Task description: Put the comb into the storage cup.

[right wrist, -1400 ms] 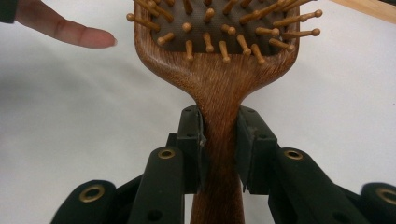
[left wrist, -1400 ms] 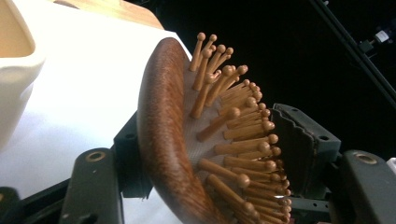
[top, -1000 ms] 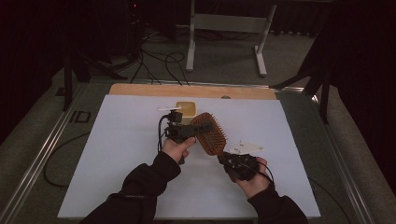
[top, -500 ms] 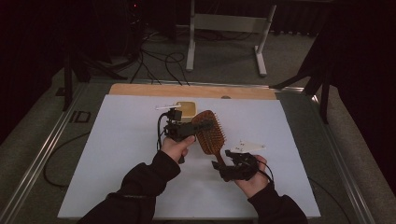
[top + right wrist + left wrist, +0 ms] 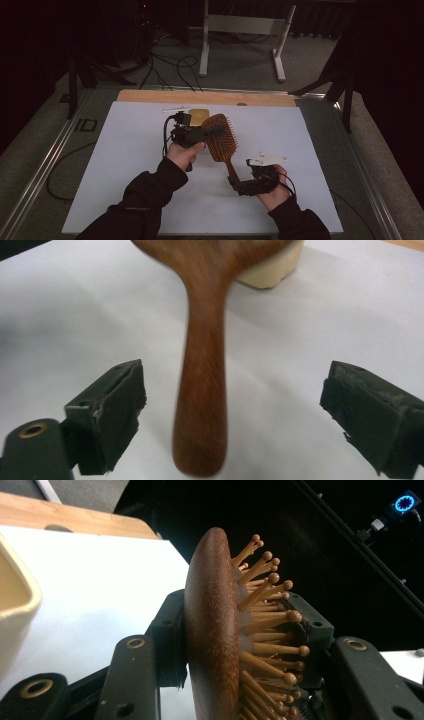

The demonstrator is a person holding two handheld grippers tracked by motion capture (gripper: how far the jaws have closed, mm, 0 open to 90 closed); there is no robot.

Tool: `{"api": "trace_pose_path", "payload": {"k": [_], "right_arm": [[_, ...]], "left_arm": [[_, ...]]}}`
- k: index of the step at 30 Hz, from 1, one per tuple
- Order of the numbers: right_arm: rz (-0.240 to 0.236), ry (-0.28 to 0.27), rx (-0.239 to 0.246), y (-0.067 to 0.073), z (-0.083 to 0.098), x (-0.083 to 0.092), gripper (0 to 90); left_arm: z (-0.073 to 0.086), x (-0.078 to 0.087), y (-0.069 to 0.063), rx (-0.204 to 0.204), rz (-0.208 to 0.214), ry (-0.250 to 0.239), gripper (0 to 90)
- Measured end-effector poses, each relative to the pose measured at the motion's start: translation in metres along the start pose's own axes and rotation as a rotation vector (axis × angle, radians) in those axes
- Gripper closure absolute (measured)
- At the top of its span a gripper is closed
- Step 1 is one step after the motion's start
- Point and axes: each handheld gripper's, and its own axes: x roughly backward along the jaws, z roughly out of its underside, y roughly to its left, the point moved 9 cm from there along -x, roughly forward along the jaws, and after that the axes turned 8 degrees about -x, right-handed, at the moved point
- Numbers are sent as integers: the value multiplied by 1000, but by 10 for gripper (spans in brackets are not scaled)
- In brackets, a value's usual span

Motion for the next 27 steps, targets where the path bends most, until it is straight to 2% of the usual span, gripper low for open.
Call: {"api": "trace_pose_path", "payload": {"k": [2,3,5,9,17,22,24,27], "right_arm": [[-7,-2,7,0,1,1,83],[15,0,22,-2,1,1,83],[28,-4,39,-3,2,2,81],[29,-11,41,-4,3,2,76],[65,-37,96,-7,4,5,74],[51,-41,77,-9,6,9,74],[58,-38,88,-11,6,10,74],[66,-46,80,-13,7,12,74]], "left_arm": [[-5,3,0,-11,-9,-7,521],[-7,5,0,-20,-11,-9,521],[-11,8,0,-27,-18,-12,522],[-17,12,-2,-40,-19,-17,521],[-29,20,-2,-69,-35,-23,521],[-38,24,-1,-88,-50,-29,521],[-42,26,0,-95,-56,-32,522],[-48,29,1,-101,-65,-36,521]]}}
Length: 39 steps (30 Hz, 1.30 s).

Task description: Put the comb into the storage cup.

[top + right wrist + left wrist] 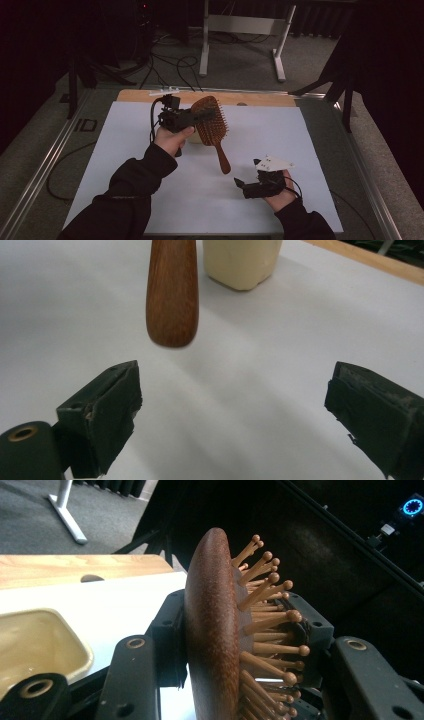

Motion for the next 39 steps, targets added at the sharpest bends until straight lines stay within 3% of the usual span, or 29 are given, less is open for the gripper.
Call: {"api": "trace_pose_path", "payload": {"k": [4,15,18,20,24,39], "right_arm": [[34,-15,3,-4,1,3,73],[10,-15,1,-3,3,5,76],[25,-20,-2,-6,4,5,76],[0,-16,-10,-6,5,5,75],[8,-20,9,-7,6,5,75],[21,-25,5,-7,5,7,76]], "left_arm": [[-5,3,3,-1,-7,-5,522],[-32,13,11,-20,-48,-47,521],[-44,17,14,-29,-61,-68,521],[-52,19,16,-36,-72,-81,521],[-67,24,19,-48,-97,-102,521],[-105,34,34,-79,-172,-156,522]]}}
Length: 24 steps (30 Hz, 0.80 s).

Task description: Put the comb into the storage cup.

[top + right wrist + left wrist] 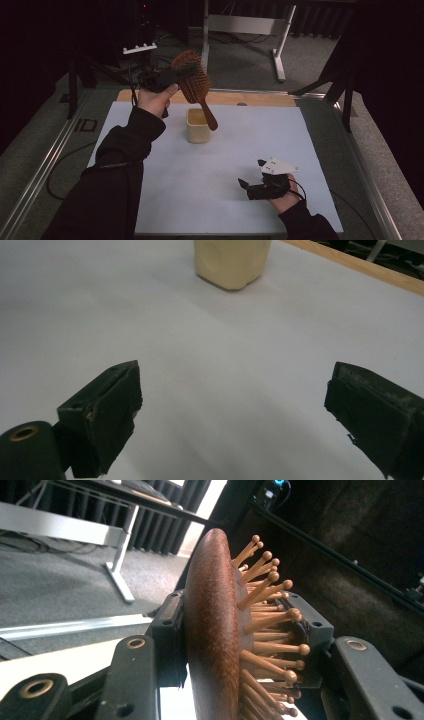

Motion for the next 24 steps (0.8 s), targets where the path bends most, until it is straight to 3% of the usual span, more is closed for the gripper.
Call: {"api": "trace_pose_path", "payload": {"k": [16,19,21,24], "right_arm": [[-7,-11,29,3,-2,2,76],[-6,-14,6,5,-2,2,76],[-2,-12,40,4,-2,2,76],[-2,-13,37,4,-2,2,76]], "left_arm": [[-2,-7,34,-6,-117,-14,524],[-2,-7,40,-5,-131,-11,525],[-2,-7,44,-16,-155,-15,525],[2,-8,53,-4,-169,-22,525]]}}
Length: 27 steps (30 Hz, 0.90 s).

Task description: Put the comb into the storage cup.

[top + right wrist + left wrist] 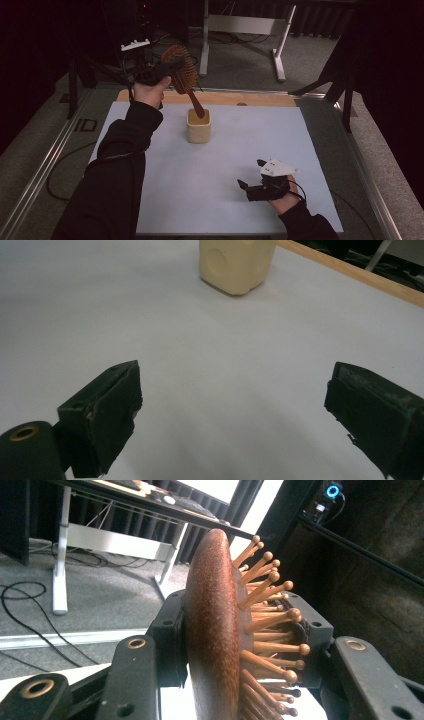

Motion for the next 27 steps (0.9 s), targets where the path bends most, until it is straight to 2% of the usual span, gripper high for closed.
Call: {"api": "trace_pose_path", "payload": {"k": [2,3,6,7,8,9,12,15,22,27], "right_arm": [[-1,2,9,0,0,0,77],[-2,-4,-13,1,0,0,77],[-2,-1,2,0,0,0,76],[-3,-5,-14,1,-1,0,76],[-5,-1,8,0,0,0,77],[-2,-5,-10,1,0,0,76],[-7,-4,-15,2,0,-1,77],[-10,5,11,2,1,-1,77],[-17,5,11,3,2,-2,77],[-16,6,16,3,2,-2,77]], "left_arm": [[3,-2,3,4,-8,4,524],[3,-2,3,4,-8,4,524],[9,-8,9,3,-23,9,524],[10,-9,10,-5,-22,11,524],[11,-10,11,-12,-25,12,524],[13,-11,12,-17,-30,16,524],[16,-14,15,-12,-37,13,524],[19,-17,16,-8,-40,15,524],[25,-24,18,-25,-48,22,523],[31,-28,21,-17,-48,31,522]]}}
